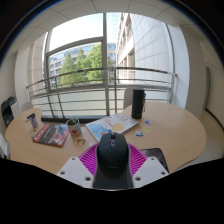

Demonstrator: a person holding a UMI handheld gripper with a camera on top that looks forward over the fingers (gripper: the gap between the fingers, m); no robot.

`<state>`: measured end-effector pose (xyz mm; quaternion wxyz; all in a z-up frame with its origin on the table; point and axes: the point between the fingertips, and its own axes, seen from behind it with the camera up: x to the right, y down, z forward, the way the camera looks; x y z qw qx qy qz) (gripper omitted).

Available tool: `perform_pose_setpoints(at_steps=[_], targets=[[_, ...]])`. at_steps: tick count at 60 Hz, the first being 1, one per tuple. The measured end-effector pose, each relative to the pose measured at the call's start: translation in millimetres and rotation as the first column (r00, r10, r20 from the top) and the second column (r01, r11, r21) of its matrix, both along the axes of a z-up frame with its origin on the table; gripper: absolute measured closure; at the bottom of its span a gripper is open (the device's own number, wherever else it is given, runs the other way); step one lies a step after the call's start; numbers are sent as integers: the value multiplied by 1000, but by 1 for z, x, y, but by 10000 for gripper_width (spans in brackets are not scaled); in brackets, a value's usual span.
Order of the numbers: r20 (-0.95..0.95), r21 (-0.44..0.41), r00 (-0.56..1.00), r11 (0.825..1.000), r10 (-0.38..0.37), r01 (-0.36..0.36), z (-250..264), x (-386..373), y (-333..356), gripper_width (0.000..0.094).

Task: Arrange mouse

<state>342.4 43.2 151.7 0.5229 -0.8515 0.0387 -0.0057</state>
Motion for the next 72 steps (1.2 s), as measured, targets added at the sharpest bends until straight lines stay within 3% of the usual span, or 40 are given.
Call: perform_pose_setpoints(at_steps=[9,21,24,29,30,40,57,72], targets=[[-4,-139,1000,990,0,-1,-104,45,2,553],[-35,-261,999,965,11,-20,-165,58,-10,422],[-38,-245,999,969,22,-31,-158,57,-11,354],[-19,-227,999,973,25,-29,-142,59,-17,94],[-11,-223,1000,974,22,-24,-138,61,-19,80],[14,-192,1000,981,2,0,-87,61,-55,93],[62,-100,997,994,-38,44,13,32,-178,91],[76,-94,996,994,-47,54,43,6,-262,88]])
